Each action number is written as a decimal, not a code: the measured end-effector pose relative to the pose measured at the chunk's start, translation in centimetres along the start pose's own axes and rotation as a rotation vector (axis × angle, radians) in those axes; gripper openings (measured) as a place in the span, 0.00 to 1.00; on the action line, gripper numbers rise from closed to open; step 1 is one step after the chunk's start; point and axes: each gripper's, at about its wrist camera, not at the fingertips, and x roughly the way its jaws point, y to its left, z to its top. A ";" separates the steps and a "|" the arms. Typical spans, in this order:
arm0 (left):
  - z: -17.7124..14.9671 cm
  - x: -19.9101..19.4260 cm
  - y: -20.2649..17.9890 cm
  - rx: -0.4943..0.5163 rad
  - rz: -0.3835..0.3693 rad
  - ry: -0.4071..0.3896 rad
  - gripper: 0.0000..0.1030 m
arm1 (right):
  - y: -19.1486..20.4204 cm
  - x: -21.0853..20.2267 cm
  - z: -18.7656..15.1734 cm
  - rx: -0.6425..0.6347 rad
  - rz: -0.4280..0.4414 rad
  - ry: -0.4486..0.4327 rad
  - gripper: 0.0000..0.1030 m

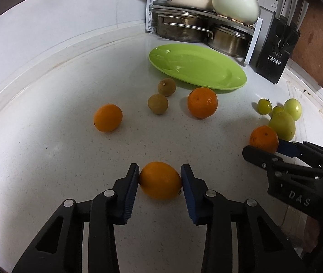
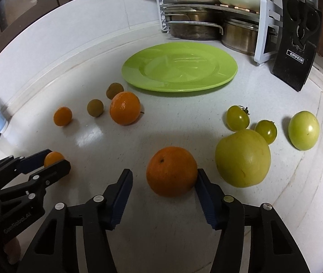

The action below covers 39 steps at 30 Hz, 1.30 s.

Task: Organize fruits
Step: 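Lift both held oranges and carry them over the green plate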

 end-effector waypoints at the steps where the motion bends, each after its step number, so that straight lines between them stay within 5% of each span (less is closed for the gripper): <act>1: 0.1 0.0 -0.1 0.003 0.000 0.000 0.36 | -0.1 0.1 0.1 0.000 -0.007 0.001 0.48; 4: 0.1 0.1 -0.1 0.010 -0.007 -0.004 0.36 | -0.3 0.1 0.3 0.004 -0.017 0.001 0.41; 23: 1.9 -2.2 -1.7 0.005 -0.046 -0.088 0.36 | -0.6 -2.9 1.8 -0.046 0.028 -0.063 0.41; 39: 7.8 -3.4 -3.4 0.072 -0.070 -0.211 0.36 | -2.5 -4.7 7.0 -0.068 0.050 -0.130 0.41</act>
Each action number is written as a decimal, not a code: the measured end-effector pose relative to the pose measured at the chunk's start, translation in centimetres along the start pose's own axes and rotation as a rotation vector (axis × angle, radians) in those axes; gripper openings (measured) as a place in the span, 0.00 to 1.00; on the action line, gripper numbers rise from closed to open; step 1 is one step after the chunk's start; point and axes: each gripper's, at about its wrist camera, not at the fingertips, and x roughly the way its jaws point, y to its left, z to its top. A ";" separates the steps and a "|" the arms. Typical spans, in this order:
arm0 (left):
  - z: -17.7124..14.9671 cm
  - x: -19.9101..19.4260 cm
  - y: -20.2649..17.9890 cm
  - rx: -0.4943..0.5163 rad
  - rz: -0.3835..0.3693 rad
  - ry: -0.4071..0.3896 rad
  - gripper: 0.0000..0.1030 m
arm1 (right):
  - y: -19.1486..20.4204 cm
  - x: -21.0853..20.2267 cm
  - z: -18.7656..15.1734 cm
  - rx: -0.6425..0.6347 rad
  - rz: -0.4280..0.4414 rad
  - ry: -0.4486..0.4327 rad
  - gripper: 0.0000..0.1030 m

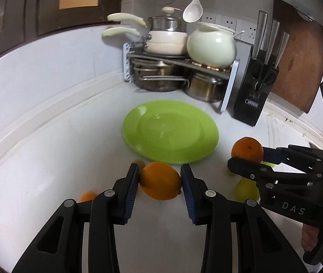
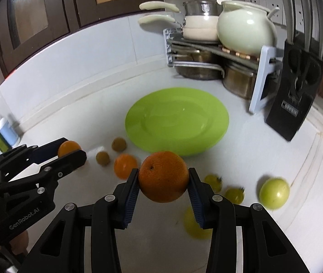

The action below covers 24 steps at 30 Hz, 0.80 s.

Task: Organize fruits
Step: 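Lift both held oranges and carry them over the green plate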

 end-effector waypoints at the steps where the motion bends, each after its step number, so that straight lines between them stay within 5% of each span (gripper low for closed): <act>1: 0.5 0.3 0.0 0.006 -0.005 -0.001 0.36 | -0.2 0.1 0.4 -0.002 -0.004 -0.008 0.41; 12: 4.9 5.3 0.3 0.044 -0.032 0.050 0.36 | -2.3 4.1 4.4 -0.027 -0.004 0.032 0.41; 24: 8.1 12.7 0.9 0.057 -0.067 0.199 0.36 | -4.0 9.7 6.8 -0.012 0.048 0.163 0.41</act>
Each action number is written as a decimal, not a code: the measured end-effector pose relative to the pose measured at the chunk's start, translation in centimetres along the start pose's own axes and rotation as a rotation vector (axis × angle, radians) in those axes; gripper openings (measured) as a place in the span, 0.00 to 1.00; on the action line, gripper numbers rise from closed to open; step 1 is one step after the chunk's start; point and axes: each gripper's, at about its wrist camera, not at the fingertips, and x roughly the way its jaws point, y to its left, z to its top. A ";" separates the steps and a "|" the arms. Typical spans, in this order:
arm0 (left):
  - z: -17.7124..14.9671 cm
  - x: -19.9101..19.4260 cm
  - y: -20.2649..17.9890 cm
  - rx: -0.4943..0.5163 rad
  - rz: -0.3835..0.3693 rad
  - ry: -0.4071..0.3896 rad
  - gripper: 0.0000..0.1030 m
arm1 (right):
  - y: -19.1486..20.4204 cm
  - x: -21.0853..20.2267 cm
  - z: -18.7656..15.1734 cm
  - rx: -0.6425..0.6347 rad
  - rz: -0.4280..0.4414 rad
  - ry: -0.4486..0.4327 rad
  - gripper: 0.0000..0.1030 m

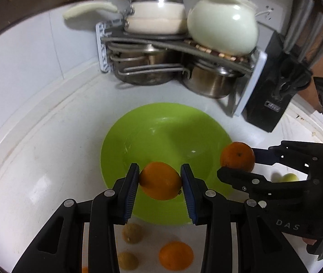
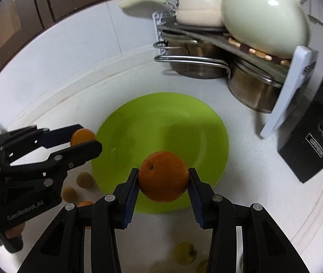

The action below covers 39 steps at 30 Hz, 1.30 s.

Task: Organize fruits
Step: 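Lift both held oranges and carry them over the green plate, then open both tools to drop the oranges onto the green plate, then withdraw both open tools from the plate toward the remaining fruits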

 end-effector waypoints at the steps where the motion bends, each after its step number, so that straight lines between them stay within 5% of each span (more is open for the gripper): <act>1: 0.2 0.5 0.1 0.001 -0.005 0.013 0.36 | -0.1 0.3 0.1 0.004 0.005 0.012 0.41; 16: -0.1 5.0 0.7 0.005 -0.019 0.141 0.36 | -1.5 4.0 0.6 0.014 0.008 0.109 0.41; 28: -0.2 3.0 1.1 -0.013 -0.013 0.089 0.46 | -1.1 3.1 0.7 0.000 -0.012 0.074 0.49; 35: -0.8 0.0 1.1 -0.023 0.012 0.027 0.59 | -0.5 0.7 0.0 -0.016 -0.041 0.019 0.49; 39: -1.3 -2.4 1.0 -0.036 0.025 -0.023 0.66 | 0.2 -1.5 -0.6 -0.012 -0.073 -0.043 0.57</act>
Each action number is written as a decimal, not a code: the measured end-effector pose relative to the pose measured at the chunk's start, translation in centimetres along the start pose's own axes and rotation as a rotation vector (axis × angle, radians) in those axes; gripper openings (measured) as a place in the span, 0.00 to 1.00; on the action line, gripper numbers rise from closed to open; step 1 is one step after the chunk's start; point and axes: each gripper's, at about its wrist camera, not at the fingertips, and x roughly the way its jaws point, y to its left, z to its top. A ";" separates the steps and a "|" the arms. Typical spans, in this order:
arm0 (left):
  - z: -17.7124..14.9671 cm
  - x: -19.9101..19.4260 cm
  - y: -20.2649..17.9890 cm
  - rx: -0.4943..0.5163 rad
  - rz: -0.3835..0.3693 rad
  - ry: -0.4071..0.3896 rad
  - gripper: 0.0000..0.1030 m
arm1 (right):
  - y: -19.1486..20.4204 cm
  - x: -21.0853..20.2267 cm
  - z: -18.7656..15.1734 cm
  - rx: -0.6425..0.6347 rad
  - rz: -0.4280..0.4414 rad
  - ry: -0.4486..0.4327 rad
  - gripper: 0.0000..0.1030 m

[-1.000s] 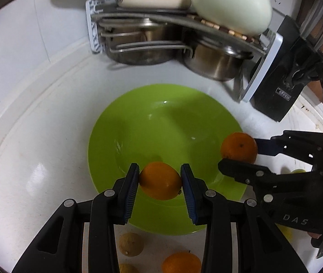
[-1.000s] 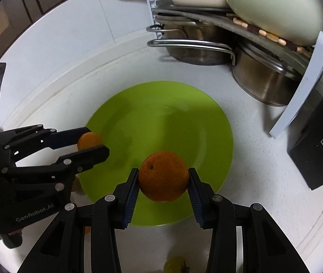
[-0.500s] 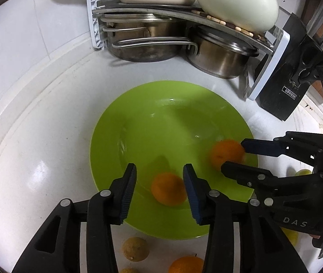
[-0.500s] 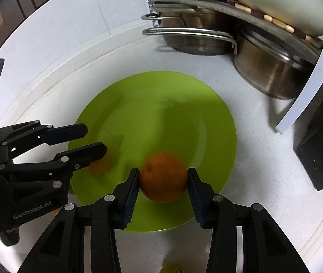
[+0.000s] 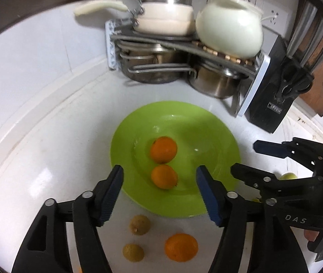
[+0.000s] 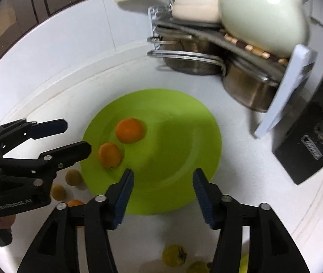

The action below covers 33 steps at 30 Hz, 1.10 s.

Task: Organize fruits
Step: 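Withdraw both open tools from the plate toward the remaining fruits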

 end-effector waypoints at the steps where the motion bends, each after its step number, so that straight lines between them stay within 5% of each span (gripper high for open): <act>1: -0.2 -0.9 -0.1 0.001 0.008 -0.021 0.66 | 0.2 -0.6 -0.2 -0.002 -0.010 -0.016 0.58; 18: -4.3 -11.2 -3.2 0.046 0.075 -0.223 0.93 | 3.1 -10.8 -4.6 0.051 -0.100 -0.240 0.77; 26: -6.9 -13.7 -4.0 0.053 0.121 -0.303 0.98 | 3.3 -13.9 -8.0 0.126 -0.182 -0.315 0.81; 33: -9.4 -13.5 -4.1 0.043 0.126 -0.291 0.98 | 3.1 -14.2 -10.9 0.204 -0.220 -0.329 0.81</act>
